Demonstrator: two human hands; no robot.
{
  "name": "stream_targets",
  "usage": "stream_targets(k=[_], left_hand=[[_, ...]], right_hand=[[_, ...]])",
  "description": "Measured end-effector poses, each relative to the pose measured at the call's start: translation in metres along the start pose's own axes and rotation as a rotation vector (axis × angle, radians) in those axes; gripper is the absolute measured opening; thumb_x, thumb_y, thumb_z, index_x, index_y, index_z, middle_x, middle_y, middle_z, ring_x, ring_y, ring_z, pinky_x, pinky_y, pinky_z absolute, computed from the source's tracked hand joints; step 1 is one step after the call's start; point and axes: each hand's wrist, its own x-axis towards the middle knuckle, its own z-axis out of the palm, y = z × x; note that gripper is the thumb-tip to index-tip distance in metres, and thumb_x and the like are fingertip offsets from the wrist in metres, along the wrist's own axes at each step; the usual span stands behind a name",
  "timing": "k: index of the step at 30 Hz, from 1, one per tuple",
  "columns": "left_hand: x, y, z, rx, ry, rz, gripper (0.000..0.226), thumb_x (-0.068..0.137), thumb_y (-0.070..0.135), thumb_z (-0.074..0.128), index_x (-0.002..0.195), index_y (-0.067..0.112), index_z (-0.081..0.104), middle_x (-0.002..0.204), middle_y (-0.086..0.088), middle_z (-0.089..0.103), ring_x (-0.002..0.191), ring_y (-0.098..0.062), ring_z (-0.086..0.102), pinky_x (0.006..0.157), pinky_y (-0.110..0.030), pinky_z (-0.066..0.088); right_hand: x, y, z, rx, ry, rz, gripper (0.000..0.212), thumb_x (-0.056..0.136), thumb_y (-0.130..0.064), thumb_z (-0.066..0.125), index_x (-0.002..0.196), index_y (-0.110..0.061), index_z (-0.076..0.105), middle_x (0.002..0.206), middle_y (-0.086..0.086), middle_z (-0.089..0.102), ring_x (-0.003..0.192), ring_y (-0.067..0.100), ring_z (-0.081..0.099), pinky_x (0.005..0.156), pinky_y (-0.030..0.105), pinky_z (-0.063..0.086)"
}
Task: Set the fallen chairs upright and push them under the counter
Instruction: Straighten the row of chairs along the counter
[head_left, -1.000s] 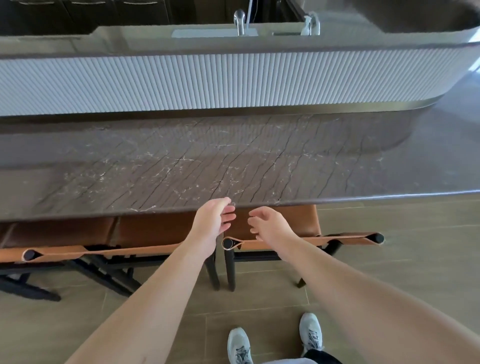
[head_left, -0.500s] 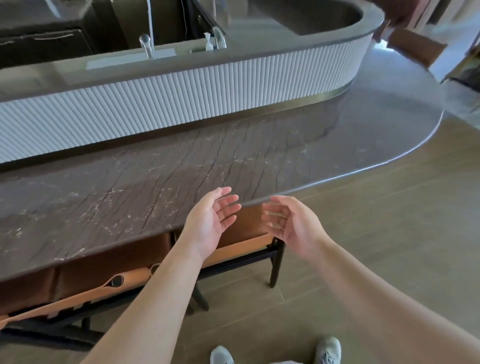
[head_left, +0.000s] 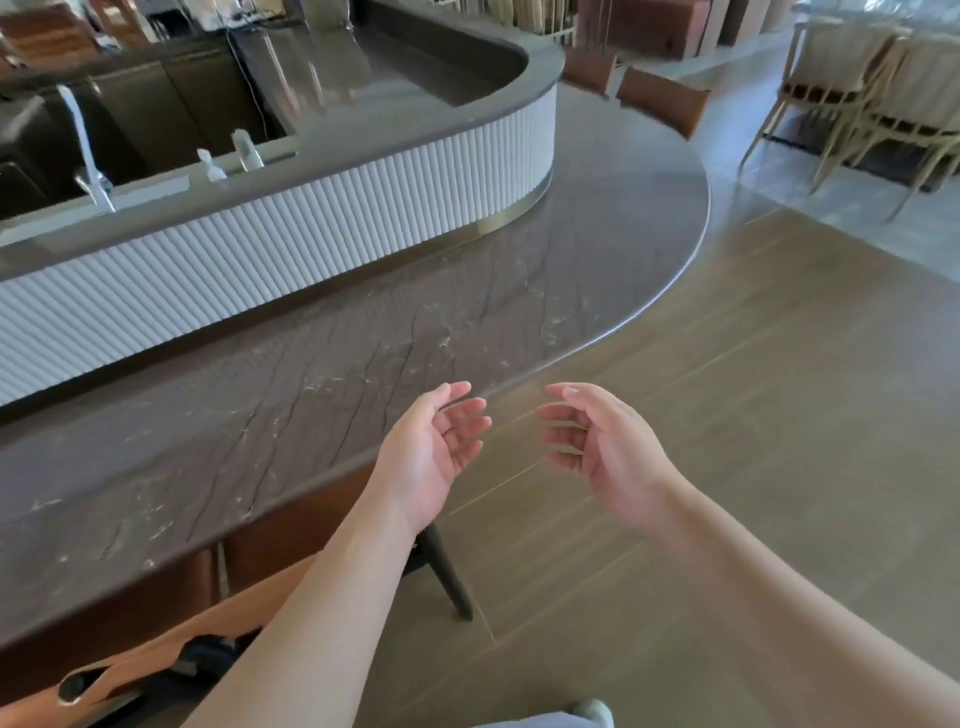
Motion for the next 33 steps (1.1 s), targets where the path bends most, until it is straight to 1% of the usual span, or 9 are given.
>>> stream_targets(k=[4,8,10,12,18,22,26,31,33], left_hand=[[0.020,-0.010,0.052,0.031,-0.070,-0.025,0.027,0.099,0.032,0.050,0.114,0.017,0.068,0.103,-0.005,0.073,0.089,-0.019,0.070,0.079,-0.034,0.049],[0.046,-0.011,0.084,0.044,-0.119,-0.037,0.028,0.098,0.032,0.051,0.113,0.017,0.068,0.104,-0.007,0.073,0.089,-0.020,0.070,0.081,-0.036,0.049],[0.064,-0.011,0.093,0.054,-0.141,-0.036,0.029,0.098,0.032,0.051,0.114,0.017,0.068,0.104,-0.006,0.073,0.091,-0.021,0.070,0.083,-0.036,0.049],[0.086,-0.012,0.101,0.065,-0.160,-0.045,0.028,0.097,0.033,0.051,0.113,0.018,0.068,0.104,-0.005,0.073,0.091,-0.020,0.070,0.082,-0.036,0.049],[0.180,-0.016,0.147,0.030,-0.232,-0.130,0.026,0.096,0.032,0.051,0.110,0.019,0.069,0.100,-0.004,0.073,0.087,-0.019,0.070,0.079,-0.035,0.047],[0.248,0.002,0.191,0.014,-0.335,-0.172,0.025,0.096,0.032,0.052,0.107,0.019,0.070,0.100,-0.005,0.073,0.086,-0.019,0.070,0.080,-0.035,0.048],[0.304,0.024,0.231,0.022,-0.433,-0.187,0.025,0.096,0.032,0.052,0.104,0.019,0.072,0.101,-0.005,0.073,0.086,-0.019,0.069,0.079,-0.034,0.049],[0.349,0.043,0.278,0.054,-0.515,-0.202,0.026,0.098,0.031,0.049,0.101,0.019,0.072,0.097,-0.004,0.072,0.084,-0.018,0.069,0.077,-0.033,0.049],[0.364,0.044,0.295,0.038,-0.554,-0.216,0.025,0.098,0.030,0.050,0.102,0.018,0.071,0.097,-0.005,0.072,0.084,-0.019,0.068,0.077,-0.033,0.049]], right_hand=[[0.005,-0.028,-0.046,0.019,0.041,-0.056,0.024,0.091,-0.026,0.057,0.107,-0.015,0.070,0.091,0.003,0.071,0.073,0.017,0.064,0.056,0.028,0.051],[0.023,-0.045,-0.075,0.074,0.087,-0.071,0.031,0.081,-0.030,0.060,0.105,-0.014,0.072,0.093,0.006,0.070,0.075,0.019,0.064,0.066,0.034,0.050],[0.037,-0.051,-0.085,0.084,0.114,-0.070,0.033,0.083,-0.029,0.060,0.108,-0.012,0.070,0.092,0.006,0.071,0.074,0.018,0.064,0.069,0.036,0.049],[0.053,-0.057,-0.093,0.091,0.146,-0.071,0.031,0.084,-0.029,0.059,0.108,-0.012,0.070,0.092,0.005,0.070,0.073,0.017,0.064,0.066,0.034,0.049],[0.112,-0.094,-0.126,0.077,0.271,-0.100,0.027,0.079,-0.032,0.061,0.099,-0.018,0.073,0.093,0.005,0.070,0.074,0.018,0.063,0.062,0.030,0.048],[0.162,-0.136,-0.144,0.063,0.377,-0.127,0.019,0.087,-0.026,0.059,0.099,-0.016,0.071,0.092,0.006,0.069,0.072,0.017,0.063,0.062,0.031,0.048],[0.205,-0.175,-0.155,0.060,0.440,-0.159,0.029,0.074,-0.031,0.063,0.098,-0.016,0.072,0.087,0.004,0.070,0.072,0.018,0.063,0.060,0.028,0.049],[0.235,-0.203,-0.172,0.093,0.513,-0.196,0.020,0.075,-0.031,0.061,0.087,-0.022,0.075,0.088,0.005,0.070,0.072,0.017,0.063,0.059,0.028,0.050],[0.243,-0.211,-0.182,0.112,0.528,-0.214,0.021,0.074,-0.031,0.062,0.087,-0.022,0.075,0.089,0.006,0.070,0.072,0.018,0.064,0.060,0.030,0.050]])
